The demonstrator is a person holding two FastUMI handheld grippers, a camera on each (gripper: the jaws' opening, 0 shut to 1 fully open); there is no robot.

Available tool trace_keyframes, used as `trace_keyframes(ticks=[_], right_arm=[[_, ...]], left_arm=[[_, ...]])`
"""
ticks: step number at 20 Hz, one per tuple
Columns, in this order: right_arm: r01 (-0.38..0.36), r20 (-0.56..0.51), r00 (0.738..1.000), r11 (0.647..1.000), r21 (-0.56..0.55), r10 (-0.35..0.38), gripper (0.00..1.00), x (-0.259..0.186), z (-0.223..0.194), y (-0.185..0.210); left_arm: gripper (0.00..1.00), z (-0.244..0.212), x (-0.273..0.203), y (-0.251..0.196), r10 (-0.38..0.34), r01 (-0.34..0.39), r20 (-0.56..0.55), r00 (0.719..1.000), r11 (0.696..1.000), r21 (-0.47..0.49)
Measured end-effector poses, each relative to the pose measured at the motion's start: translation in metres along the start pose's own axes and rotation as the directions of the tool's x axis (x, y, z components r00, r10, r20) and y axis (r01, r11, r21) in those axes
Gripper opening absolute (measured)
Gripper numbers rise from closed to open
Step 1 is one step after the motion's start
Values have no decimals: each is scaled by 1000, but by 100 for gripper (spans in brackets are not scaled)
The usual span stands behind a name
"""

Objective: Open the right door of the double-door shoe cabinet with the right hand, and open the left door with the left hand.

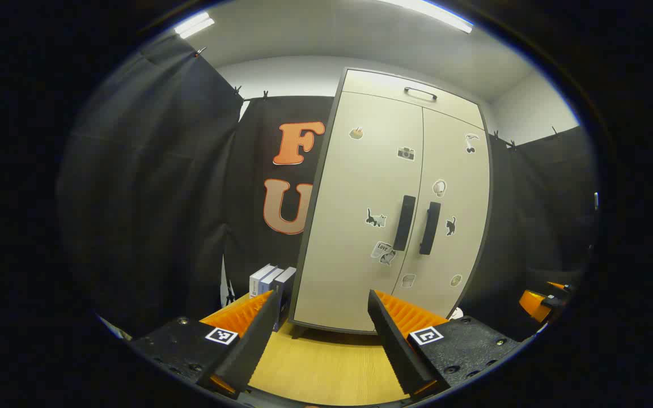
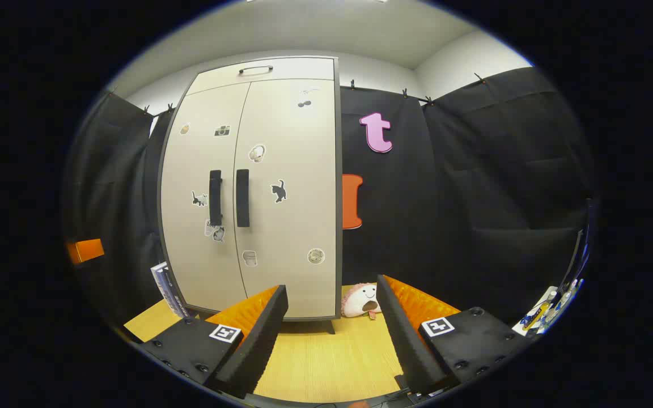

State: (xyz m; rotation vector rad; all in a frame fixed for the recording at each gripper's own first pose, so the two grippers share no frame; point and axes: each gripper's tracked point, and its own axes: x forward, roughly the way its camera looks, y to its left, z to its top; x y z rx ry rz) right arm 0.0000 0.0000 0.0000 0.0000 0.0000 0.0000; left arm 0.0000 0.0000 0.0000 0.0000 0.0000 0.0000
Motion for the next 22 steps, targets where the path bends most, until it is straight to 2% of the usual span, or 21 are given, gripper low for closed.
trace_keyframes(ticks=[2,4,7,9,10,11,12,14,16,22], right_arm=[[5,9,1000,1000,6,-5,100,-2,4,2],[-3,10,1000,1000,17,3,100,-1,5,9],[-10,4,1000,1000,2,10,100,-3,3,9],[12,-2,1000,1000,-13,-12,100,-3,0,-4],[19,-9,1000,1000,-10,-20,99,-3,-1,-10],[17,-14,1000,1000,-5,-17,94,-4,-2,-15],[16,-15,1000,1000,-2,-16,99,-4,-1,-20],[34,-11,999,999,-11,-34,99,-5,1,-37],[49,-7,999,999,-22,-49,99,-5,4,-53],[29,-35,999,998,-52,-31,99,9,10,-88]], left_arm=[[95,0,1,0,13,-13,-9,1000,1000,-23],[95,6,3,-12,-11,11,-4,1000,999,-40],[95,11,-2,-18,-25,25,5,1000,1000,18],[95,13,-5,-21,-6,6,7,1000,999,39],[95,14,-6,-28,-21,20,7,1000,999,37],[95,14,-6,-35,-34,34,6,999,999,34],[95,14,-6,-41,-41,41,6,999,999,29],[92,14,-6,-51,-42,42,4,999,999,22],[95,12,-4,-67,-51,51,-3,999,999,12],[95,11,-4,-99,-38,38,-3,999,999,2]])
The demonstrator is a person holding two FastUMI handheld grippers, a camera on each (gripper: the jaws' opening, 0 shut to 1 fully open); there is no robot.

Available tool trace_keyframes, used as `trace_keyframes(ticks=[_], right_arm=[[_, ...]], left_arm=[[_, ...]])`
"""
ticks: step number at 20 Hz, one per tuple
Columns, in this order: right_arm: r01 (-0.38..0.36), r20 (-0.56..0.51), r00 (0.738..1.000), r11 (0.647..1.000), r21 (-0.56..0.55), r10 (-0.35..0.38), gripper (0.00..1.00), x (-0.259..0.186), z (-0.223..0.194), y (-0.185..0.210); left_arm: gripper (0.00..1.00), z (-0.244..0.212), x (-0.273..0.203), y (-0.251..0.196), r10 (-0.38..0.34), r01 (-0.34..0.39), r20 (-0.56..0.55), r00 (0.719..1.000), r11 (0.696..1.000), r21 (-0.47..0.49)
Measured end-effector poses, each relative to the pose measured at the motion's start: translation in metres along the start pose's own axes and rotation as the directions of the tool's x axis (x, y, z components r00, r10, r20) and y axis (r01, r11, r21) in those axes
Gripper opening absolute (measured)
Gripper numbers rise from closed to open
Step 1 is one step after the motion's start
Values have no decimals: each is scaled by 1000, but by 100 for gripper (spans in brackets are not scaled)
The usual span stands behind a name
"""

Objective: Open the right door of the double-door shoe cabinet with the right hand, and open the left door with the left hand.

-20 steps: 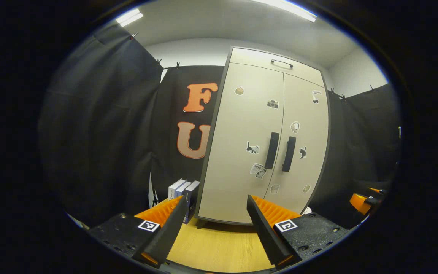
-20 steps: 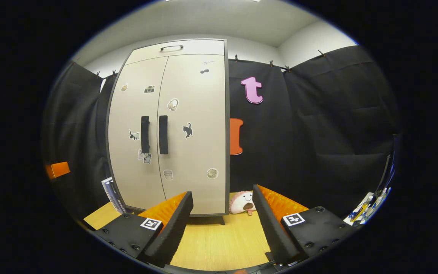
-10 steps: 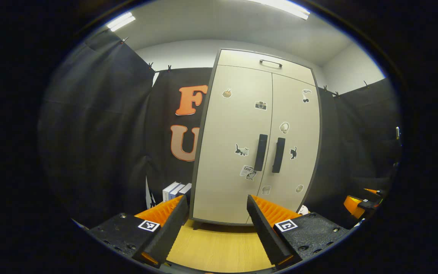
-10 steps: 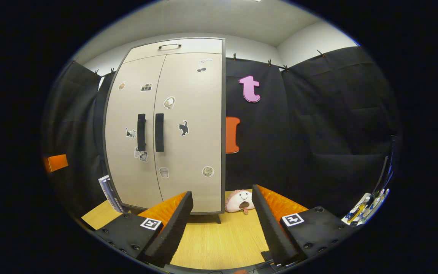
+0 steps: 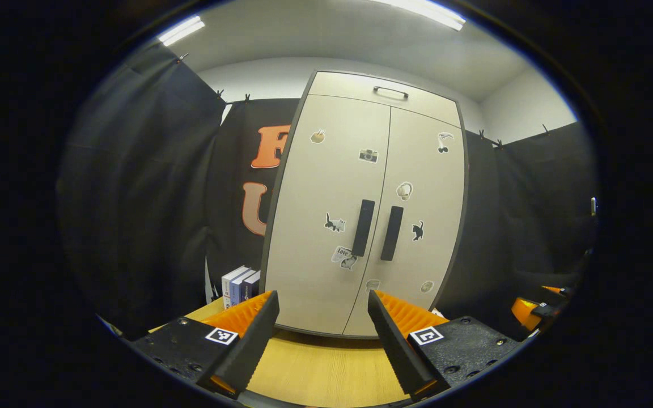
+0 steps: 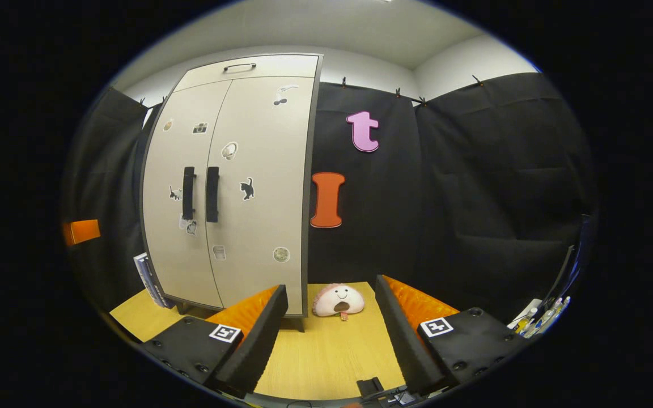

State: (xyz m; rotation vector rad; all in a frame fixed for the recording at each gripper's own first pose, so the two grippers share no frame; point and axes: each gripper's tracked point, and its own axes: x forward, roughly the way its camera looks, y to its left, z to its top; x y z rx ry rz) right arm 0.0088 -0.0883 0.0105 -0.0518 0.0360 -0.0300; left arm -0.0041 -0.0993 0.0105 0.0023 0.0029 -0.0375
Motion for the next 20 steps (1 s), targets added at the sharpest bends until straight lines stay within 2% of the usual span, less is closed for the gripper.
trace_keyframes(ticks=[4,7,8,9,11,13,20], right_arm=[[-32,3,999,999,14,32,99,11,9,-11],[-81,-3,997,996,44,82,99,24,16,1],[-87,-6,996,995,53,87,99,30,17,5],[-92,-7,996,994,59,93,99,35,19,12],[-108,11,994,992,71,108,99,46,32,33],[-121,21,993,990,74,120,98,57,41,60],[-203,57,979,973,112,198,99,100,74,176]], left_arm=[[95,-2,-1,-10,32,-32,7,999,999,25],[95,-4,-1,-14,38,-38,19,999,999,10],[92,-8,0,-15,28,-28,9,1000,1000,5],[95,-10,-2,-13,24,-24,-3,1000,1000,6],[95,-10,0,-3,31,-31,-1,1000,999,9],[95,-7,2,5,6,-6,0,1000,1000,23],[95,-19,9,44,-50,51,-31,998,998,37]])
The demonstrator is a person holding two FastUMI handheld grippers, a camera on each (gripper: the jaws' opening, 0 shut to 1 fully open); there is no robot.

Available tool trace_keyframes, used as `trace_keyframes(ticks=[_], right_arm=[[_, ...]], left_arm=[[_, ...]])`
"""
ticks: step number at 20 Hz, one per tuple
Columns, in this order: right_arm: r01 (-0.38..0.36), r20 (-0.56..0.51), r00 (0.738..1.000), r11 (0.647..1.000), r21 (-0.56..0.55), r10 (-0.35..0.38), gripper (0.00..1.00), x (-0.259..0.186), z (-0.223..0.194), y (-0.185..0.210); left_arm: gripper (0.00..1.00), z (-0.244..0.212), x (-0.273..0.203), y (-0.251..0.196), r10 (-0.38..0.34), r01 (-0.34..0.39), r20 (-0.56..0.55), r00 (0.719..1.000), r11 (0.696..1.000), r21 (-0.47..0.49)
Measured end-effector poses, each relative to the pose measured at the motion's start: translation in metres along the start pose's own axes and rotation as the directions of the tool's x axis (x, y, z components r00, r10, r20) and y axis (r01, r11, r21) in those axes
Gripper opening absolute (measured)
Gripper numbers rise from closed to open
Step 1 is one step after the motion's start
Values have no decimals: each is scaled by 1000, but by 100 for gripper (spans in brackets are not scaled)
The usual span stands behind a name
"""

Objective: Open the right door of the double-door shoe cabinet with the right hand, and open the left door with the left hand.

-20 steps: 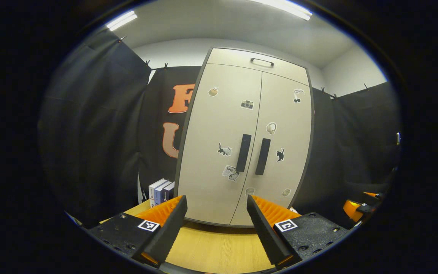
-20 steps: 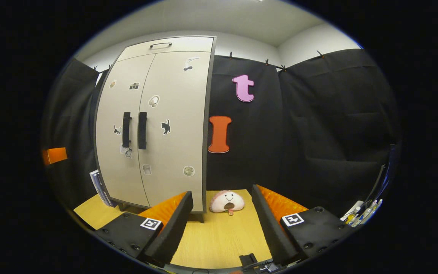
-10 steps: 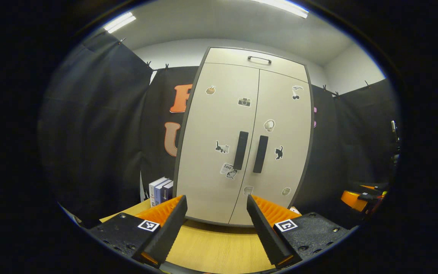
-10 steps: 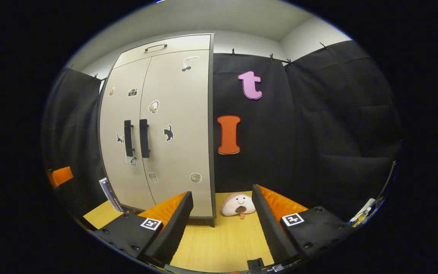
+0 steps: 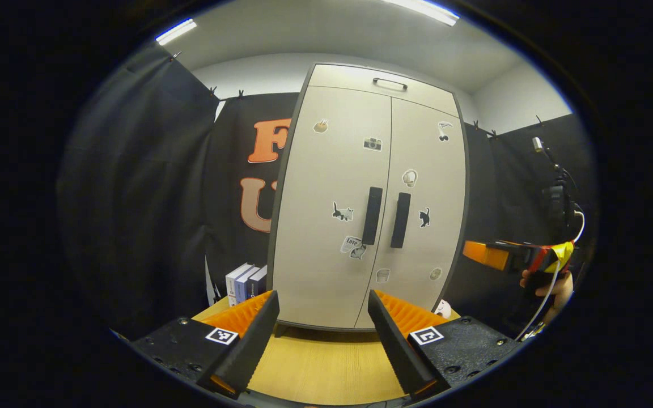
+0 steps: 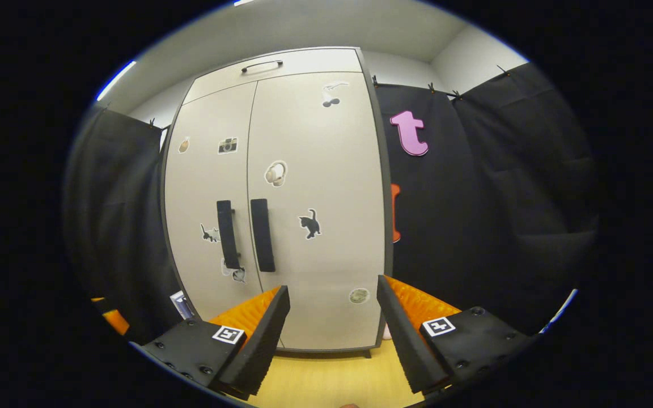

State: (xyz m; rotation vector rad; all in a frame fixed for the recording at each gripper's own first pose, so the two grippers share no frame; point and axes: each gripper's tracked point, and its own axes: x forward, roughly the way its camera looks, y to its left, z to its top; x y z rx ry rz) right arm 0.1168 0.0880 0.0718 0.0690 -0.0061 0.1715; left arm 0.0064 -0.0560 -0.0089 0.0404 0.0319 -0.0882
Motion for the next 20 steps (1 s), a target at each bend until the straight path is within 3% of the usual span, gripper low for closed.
trace_keyframes(ticks=[6,12,13,14,15,18,20], right_arm=[[-20,18,1000,1000,5,20,98,52,20,60],[-2,5,1000,1000,-21,2,98,106,24,85],[-2,-3,1000,1000,-20,2,89,113,22,87],[-5,-10,1000,1000,-19,5,98,122,21,90],[-8,-17,1000,1000,-25,7,89,129,19,94],[7,-20,1000,998,-66,-8,91,145,15,97],[12,-29,999,998,-63,-14,83,150,12,96]], left_arm=[[95,2,5,39,-3,3,6,1000,1000,2],[95,2,13,76,30,-30,13,999,999,-18],[95,1,14,81,39,-39,11,999,999,-17],[95,-1,15,87,47,-47,9,999,999,-18],[95,-2,18,90,55,-55,6,998,998,-21],[95,-4,20,101,76,-76,1,997,997,-25],[95,-6,21,106,87,-87,-3,996,996,-20]])
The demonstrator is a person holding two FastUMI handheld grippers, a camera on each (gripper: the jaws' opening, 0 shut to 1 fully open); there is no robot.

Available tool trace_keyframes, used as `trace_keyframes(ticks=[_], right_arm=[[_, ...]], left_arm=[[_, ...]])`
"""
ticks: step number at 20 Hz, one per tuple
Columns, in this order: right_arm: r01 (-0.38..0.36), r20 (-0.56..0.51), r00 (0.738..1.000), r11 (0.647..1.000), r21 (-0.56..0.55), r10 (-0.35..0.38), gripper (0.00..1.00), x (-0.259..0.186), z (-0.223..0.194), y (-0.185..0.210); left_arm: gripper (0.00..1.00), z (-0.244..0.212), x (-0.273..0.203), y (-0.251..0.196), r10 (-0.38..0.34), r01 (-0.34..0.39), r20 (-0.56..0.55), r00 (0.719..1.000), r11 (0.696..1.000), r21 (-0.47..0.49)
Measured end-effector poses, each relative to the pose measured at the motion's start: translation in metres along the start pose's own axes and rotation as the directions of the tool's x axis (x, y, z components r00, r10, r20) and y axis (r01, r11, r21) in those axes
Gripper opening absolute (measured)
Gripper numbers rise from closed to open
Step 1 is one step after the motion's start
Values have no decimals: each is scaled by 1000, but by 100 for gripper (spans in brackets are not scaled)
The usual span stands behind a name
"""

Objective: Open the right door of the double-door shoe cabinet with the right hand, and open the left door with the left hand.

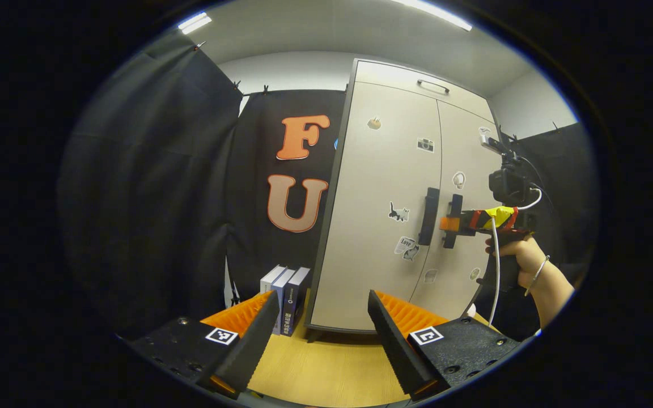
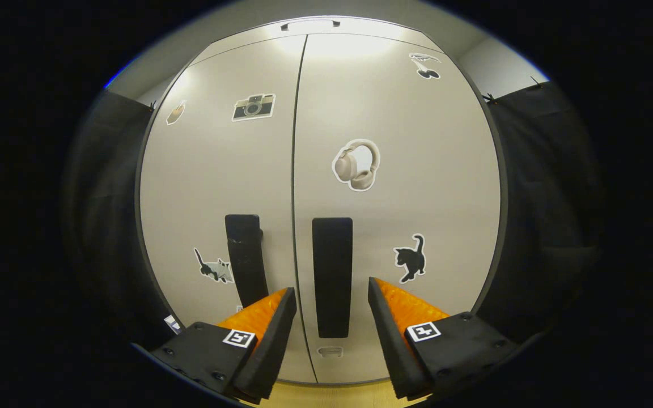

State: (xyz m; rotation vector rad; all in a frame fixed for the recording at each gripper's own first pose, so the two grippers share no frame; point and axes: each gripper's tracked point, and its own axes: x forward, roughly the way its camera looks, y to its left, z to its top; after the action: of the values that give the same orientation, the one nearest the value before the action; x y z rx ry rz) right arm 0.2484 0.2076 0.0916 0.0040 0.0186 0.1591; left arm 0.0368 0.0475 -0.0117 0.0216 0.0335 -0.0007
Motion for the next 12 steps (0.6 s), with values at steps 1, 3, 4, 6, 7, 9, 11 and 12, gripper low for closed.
trace_keyframes(ticks=[1,3,4,6,7,9,11,12], right_arm=[[8,-8,1000,1000,6,-8,80,4,-2,-3],[25,-15,1000,1000,8,-24,70,8,-3,-7],[28,-15,1000,1000,8,-27,62,9,-4,-7],[15,-22,1000,1000,10,-15,56,12,-8,-3],[14,-30,999,1000,11,-13,56,14,-11,-2],[21,-29,999,999,29,-20,47,13,-10,-1],[22,-33,999,999,26,-21,39,15,-12,-1],[22,-34,999,999,24,-22,39,14,-12,-2]], left_arm=[[95,0,1,1,3,-3,-2,1000,1000,2],[95,0,2,1,1,-1,0,1000,1000,4],[92,1,3,0,0,0,1,1000,1000,4],[95,2,5,-2,-4,4,-1,1000,1000,8],[95,2,4,-5,-10,10,-3,1000,1000,14],[95,6,3,-7,-17,17,3,1000,1000,19],[95,8,0,-8,-16,16,6,1000,1000,19],[95,8,-1,-7,-13,13,6,1000,1000,22]])
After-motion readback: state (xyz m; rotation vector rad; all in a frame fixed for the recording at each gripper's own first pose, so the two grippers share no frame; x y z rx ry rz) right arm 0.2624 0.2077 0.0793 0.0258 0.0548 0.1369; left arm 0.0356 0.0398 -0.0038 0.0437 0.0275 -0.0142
